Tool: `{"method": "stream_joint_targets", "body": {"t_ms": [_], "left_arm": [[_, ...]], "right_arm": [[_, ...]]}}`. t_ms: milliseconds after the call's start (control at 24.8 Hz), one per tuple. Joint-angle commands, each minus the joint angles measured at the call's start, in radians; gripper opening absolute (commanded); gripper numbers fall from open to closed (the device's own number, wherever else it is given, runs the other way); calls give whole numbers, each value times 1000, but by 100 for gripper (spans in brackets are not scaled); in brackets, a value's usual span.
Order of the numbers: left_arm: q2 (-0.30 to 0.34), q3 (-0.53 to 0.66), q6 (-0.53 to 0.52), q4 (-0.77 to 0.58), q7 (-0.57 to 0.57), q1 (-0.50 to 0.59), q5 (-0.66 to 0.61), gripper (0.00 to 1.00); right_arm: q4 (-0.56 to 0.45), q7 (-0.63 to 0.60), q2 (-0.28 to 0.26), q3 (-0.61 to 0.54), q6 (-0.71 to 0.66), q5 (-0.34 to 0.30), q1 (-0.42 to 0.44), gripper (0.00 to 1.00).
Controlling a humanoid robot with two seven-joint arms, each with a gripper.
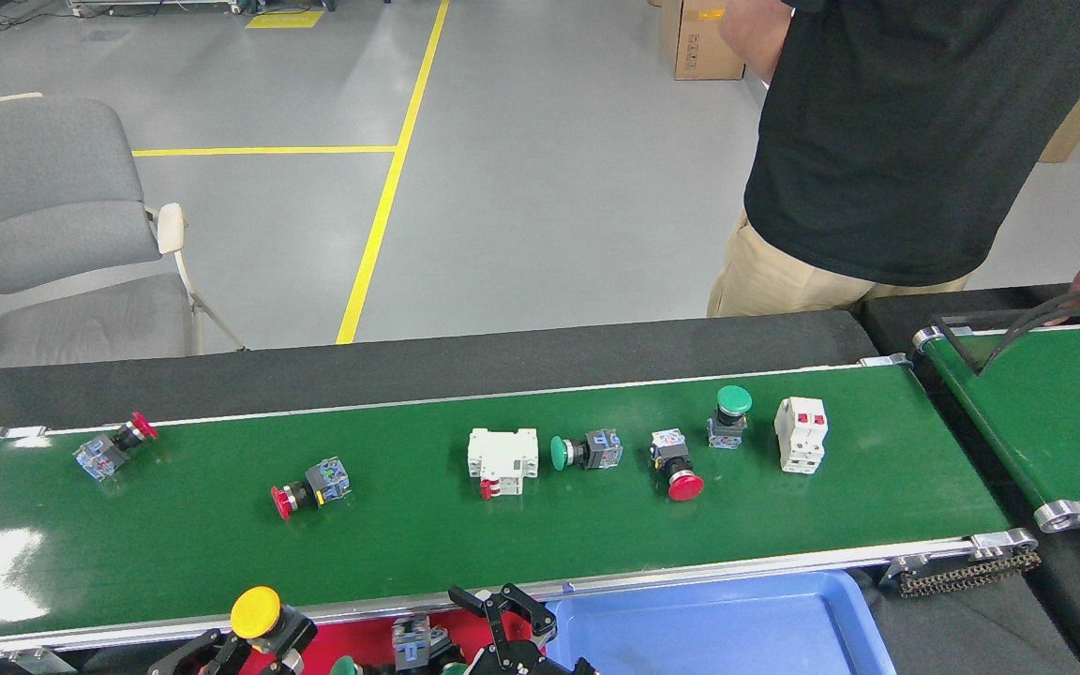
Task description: Pick switch part from conveyor to tray
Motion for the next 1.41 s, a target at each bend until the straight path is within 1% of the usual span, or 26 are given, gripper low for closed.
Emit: {"method": "stream_joint_targets", "body": {"t_ms": [0, 40, 121, 161, 241, 282, 322, 362, 443, 523, 604, 724, 765, 805, 845, 926, 966, 1006, 1046, 1087, 1127, 1207, 1248, 1368], "left_arm": [[-4, 40, -5, -13, 13, 9, 7, 100], [-8, 66, -5, -11, 13, 15, 5, 100], [-31, 104, -5, -10, 12, 18, 5, 100], [-50, 142, 46, -11, 12, 18, 3, 100], [-47, 199, 174, -7, 12, 15, -1, 100], [-44, 214, 216, -1, 13, 10, -3, 100], [-33, 228, 245, 2, 13, 10, -3, 100], [-18, 237, 248, 7, 13, 10, -3, 100], [18, 225, 245, 7, 15, 15, 2, 100], [31, 213, 245, 9, 15, 16, -3, 100], [31, 201, 247, 25, 13, -7, -4, 100], [44, 195, 250, 96, 10, -89, -10, 100], [68, 195, 248, 144, 10, -128, -10, 100], [110, 190, 245, 194, 9, -168, -9, 100], [156, 164, 245, 254, 9, -211, -9, 100], [226, 79, 248, 358, 10, -304, -6, 100], [252, 46, 248, 421, 13, -361, -6, 100], [266, 21, 247, 469, 15, -399, -6, 100], [281, 1, 245, 524, 15, -444, -4, 100], [294, -11, 242, 567, 16, -479, -4, 100], [301, -29, 230, 607, 16, -510, -4, 100], [309, -49, 201, 662, 16, -550, -1, 100], [309, -51, 187, 691, 16, -571, -1, 100], [309, -51, 168, 722, 18, -590, -3, 100]], "right_arm": [[-63, -11, -3, -135, 49, -3, 79, 98], [-89, -24, 4, -216, 80, -3, 134, 98], [-106, -71, 12, -316, 124, -3, 200, 98], [-108, -114, 12, -372, 152, -3, 237, 98], [-106, -142, 13, -422, 202, -3, 252, 98], [-106, -140, 13, -427, 222, -3, 251, 98], [-106, -139, 12, -425, 244, -3, 241, 98], [-105, -136, 12, -425, 258, 3, 232, 98], [-92, -117, 12, -404, 267, 18, 197, 98], [-54, -70, 33, -332, 287, 57, 136, 98], [30, -36, 66, -277, 334, 89, 44, 98], [178, -28, 105, -218, 377, 92, -84, 98], [234, -28, 121, -204, 386, 90, -128, 98], [285, -28, 130, -197, 394, 86, -167, 98], [329, -27, 133, -188, 402, 83, -205, 98], [389, -19, 133, -158, 420, 78, -249, 96], [418, -8, 133, -143, 431, 77, -263, 89], [432, -1, 133, -135, 437, 77, -271, 77], [440, 6, 133, -132, 437, 70, -279, 59], [443, 6, 133, -128, 435, 57, -282, 45], [445, 7, 133, -123, 435, 44, -285, 32], [446, 10, 133, -108, 435, 40, -294, 15], [451, 15, 133, -97, 437, 38, -297, 9], [451, 21, 133, -89, 434, 38, -297, 3]]}}
